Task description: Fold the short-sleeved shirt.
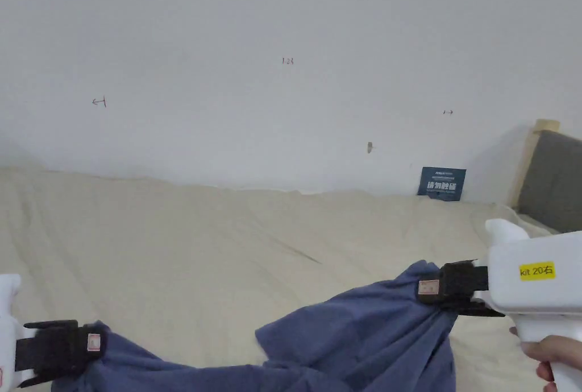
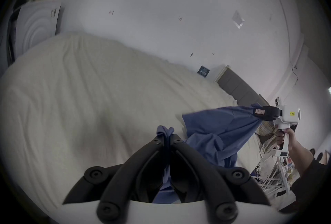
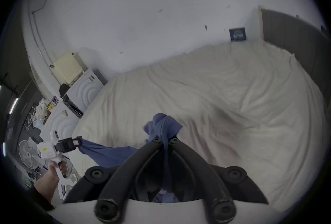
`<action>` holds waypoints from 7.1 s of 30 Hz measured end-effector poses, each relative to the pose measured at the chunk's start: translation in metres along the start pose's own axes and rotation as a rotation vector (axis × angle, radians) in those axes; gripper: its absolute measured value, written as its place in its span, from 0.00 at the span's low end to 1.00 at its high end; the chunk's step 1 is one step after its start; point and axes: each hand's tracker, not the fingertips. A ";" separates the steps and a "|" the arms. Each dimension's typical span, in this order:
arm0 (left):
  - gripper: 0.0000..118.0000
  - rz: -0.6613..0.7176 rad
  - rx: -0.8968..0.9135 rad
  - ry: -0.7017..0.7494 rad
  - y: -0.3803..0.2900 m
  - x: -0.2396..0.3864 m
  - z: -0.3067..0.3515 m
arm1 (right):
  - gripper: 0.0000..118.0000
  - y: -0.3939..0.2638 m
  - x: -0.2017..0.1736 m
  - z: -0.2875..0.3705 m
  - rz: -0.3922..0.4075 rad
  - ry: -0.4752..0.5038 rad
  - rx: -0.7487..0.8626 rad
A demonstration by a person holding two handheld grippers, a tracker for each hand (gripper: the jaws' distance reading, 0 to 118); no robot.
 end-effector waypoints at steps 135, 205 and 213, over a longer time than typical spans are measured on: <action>0.00 -0.223 0.029 0.255 -0.119 0.039 -0.014 | 0.89 -0.011 0.198 -0.185 -0.220 -0.470 -0.384; 0.06 -0.385 -0.073 0.165 0.110 0.067 -0.106 | 0.00 0.044 0.080 0.018 -0.026 -0.268 -0.066; 0.06 -0.383 0.231 0.141 0.170 0.115 0.036 | 0.00 0.107 0.020 0.124 0.039 -0.225 0.178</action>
